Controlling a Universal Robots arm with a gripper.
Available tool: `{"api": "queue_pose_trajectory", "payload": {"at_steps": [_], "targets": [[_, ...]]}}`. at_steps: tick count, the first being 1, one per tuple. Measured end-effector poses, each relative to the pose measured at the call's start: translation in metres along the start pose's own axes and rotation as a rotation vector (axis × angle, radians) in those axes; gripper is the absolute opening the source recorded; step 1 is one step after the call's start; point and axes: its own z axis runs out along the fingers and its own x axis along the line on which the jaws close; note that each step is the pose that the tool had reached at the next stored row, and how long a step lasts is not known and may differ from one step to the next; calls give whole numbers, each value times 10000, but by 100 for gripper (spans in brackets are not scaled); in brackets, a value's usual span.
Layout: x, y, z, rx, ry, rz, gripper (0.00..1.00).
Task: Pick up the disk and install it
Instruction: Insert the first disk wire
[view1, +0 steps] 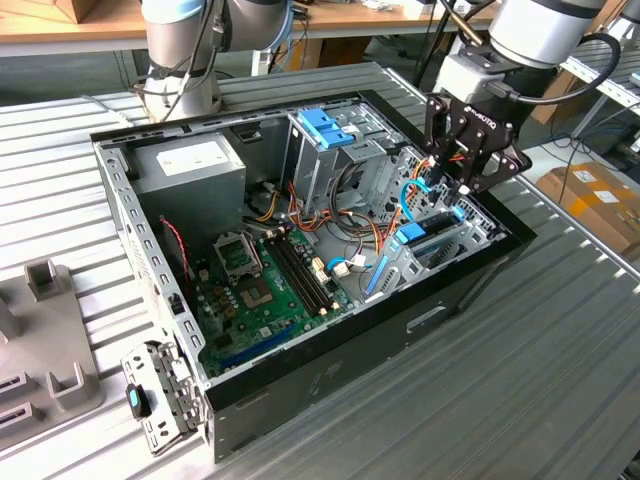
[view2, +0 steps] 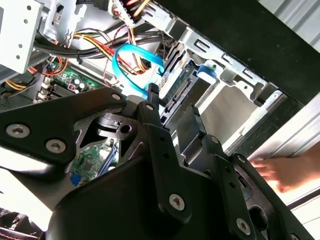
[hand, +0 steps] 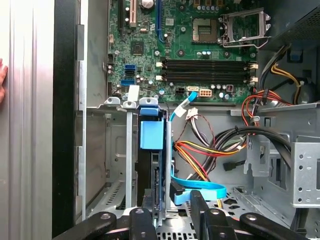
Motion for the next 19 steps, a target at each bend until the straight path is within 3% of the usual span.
{"api": "queue_pose_trajectory", "payload": {"at_steps": [4, 11, 17, 19], "targets": [[7, 41, 2, 2, 1, 1, 42], [7, 42, 51, 2, 1, 0, 42], [7, 42, 57, 2, 0, -1, 42], [7, 42, 59, 2, -1, 0, 34]]}}
